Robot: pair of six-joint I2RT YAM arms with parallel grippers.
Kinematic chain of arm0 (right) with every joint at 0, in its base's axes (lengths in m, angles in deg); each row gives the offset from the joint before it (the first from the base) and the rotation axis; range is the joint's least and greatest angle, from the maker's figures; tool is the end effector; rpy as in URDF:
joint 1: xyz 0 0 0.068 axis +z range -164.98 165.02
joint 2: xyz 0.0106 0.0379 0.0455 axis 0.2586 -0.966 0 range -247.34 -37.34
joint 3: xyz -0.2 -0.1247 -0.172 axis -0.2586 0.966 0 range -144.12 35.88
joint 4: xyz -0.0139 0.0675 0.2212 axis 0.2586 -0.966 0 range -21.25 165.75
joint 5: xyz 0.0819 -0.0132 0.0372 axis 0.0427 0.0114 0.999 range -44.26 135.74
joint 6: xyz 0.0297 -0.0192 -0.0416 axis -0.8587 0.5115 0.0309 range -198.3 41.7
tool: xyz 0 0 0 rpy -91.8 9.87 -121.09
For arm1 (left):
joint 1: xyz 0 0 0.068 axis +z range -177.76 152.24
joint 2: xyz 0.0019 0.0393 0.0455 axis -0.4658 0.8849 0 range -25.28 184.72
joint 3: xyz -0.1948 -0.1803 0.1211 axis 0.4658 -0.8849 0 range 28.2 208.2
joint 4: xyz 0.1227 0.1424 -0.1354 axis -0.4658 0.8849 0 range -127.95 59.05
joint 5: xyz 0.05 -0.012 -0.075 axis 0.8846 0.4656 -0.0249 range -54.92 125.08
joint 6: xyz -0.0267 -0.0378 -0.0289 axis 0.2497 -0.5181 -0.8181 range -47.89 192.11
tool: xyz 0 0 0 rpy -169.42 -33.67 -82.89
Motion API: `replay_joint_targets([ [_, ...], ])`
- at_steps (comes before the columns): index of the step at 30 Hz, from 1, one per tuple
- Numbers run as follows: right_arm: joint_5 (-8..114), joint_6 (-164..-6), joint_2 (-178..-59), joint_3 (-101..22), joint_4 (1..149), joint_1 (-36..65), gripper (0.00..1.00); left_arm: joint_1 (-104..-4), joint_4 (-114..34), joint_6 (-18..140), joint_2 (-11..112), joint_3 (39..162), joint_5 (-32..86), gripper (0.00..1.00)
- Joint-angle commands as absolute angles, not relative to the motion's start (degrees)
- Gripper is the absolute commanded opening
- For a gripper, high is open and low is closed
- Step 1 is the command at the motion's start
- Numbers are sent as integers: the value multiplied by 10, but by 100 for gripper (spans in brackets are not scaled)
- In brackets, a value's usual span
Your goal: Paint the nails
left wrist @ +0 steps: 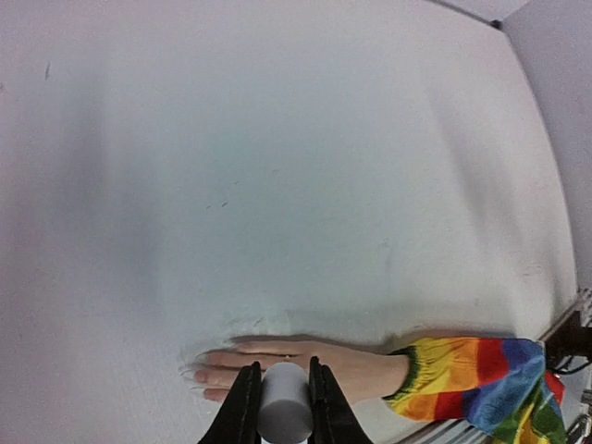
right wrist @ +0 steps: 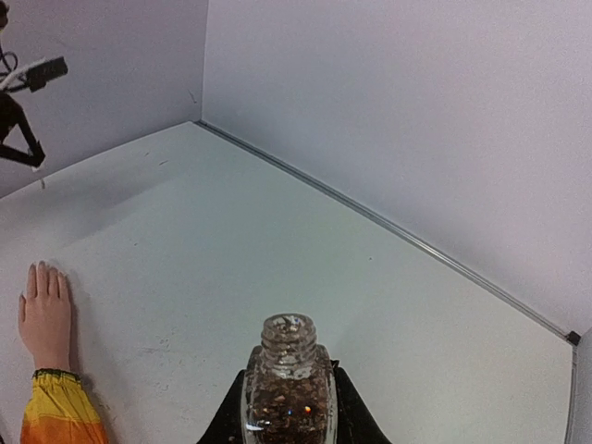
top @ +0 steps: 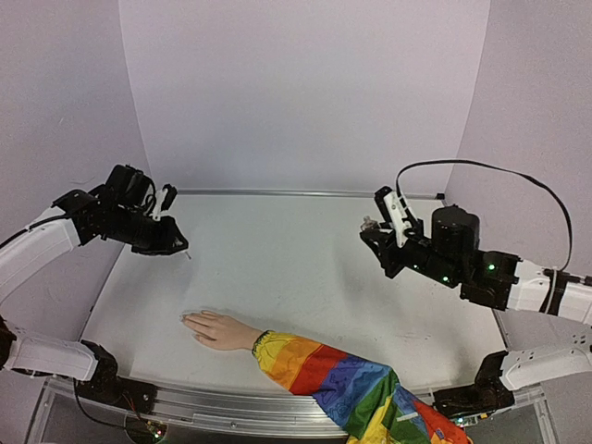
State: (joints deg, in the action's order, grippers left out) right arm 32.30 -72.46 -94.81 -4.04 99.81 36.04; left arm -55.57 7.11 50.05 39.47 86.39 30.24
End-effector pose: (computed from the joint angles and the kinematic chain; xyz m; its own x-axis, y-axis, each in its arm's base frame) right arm 0.1309 0.1482 0.3580 0.1331 0.0070 -0.9911 -0.6005 0.7961 -0.0751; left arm 0.1631 -0.0895 0.3186 -0.8346 0.0171 -0.5507 0.2134 0.9315 -0.2945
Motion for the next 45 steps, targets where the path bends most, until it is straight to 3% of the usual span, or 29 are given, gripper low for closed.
replay_joint_targets([
  [1, 433, -748, -1014, -65, 1099, 360, 0, -573, 58, 575, 397, 968, 170, 0],
  [9, 550, -804, -1150, -95, 1290, 404, 0, -657, 58, 609, 457, 1119, 77, 0],
  [18, 579, -837, -1278, -157, 1400, 456, 0, -685, 61, 588, 477, 1130, 63, 0],
  [27, 601, -847, -1364, -224, 1410, 463, 0, -697, 62, 582, 469, 1116, 75, 0],
  [45, 609, -840, -1387, -259, 1414, 463, 0, -700, 64, 586, 474, 1106, 96, 0],
])
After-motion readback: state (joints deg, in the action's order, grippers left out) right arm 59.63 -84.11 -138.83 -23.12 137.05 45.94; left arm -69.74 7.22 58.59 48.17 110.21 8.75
